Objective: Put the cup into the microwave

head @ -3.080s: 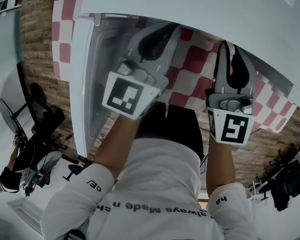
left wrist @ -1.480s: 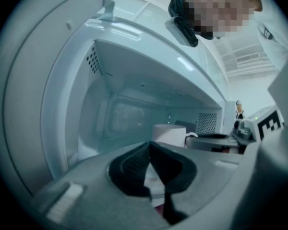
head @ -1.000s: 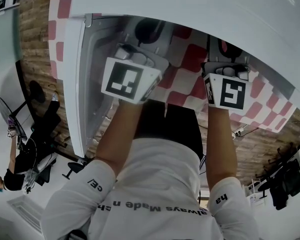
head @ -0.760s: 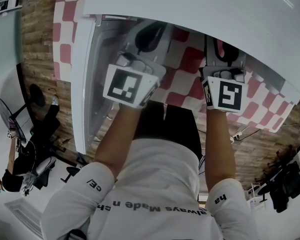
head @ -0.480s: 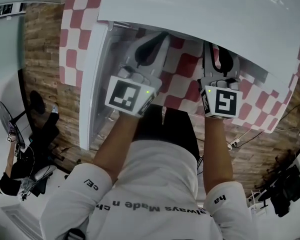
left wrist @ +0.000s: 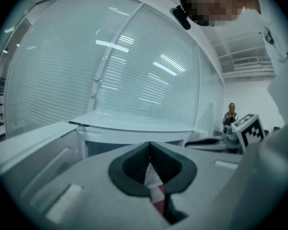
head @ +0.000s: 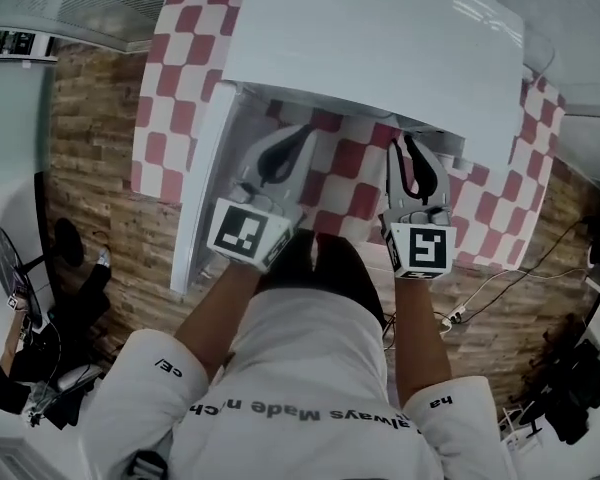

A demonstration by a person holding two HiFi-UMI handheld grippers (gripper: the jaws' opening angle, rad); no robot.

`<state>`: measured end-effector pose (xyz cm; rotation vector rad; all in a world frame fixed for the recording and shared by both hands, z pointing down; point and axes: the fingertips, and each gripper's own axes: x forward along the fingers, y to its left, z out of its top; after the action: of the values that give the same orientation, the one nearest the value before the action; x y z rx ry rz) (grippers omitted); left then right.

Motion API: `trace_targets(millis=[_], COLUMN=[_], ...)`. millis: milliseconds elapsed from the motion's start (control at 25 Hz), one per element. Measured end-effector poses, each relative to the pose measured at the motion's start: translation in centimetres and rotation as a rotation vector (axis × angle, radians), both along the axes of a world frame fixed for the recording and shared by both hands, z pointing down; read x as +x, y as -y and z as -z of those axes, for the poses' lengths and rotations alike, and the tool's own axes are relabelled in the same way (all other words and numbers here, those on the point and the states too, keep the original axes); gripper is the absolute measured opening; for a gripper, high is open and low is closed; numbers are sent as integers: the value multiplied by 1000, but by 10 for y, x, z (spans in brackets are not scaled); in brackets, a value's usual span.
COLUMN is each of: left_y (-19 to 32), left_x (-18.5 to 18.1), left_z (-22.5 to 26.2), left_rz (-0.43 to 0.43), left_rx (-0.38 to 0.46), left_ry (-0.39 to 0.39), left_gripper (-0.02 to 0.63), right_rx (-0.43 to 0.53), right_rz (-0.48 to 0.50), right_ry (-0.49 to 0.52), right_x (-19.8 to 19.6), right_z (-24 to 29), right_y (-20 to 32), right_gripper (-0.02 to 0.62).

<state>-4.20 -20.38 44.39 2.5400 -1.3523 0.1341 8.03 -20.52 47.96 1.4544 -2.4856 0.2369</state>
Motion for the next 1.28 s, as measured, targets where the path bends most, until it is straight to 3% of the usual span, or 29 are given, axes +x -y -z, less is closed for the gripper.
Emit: trace_targets(millis=[160,880,1280], left_y=[-17,-81,-86], left_x=[-4,31,36], left_z=[33,177,221], left_rz=[3,-91,-121], left_rx=[2,80,129], left_ry=[-18,-45,-59], left_gripper=[3,5,5], right_rx=[-11,122,156], right_rz=[-2,105,162], right_ry=[14,71,71], right_x=[7,7,1], right_z=[38,222,275], right_y=[-21,-96,-114], right_gripper=[64,61,60])
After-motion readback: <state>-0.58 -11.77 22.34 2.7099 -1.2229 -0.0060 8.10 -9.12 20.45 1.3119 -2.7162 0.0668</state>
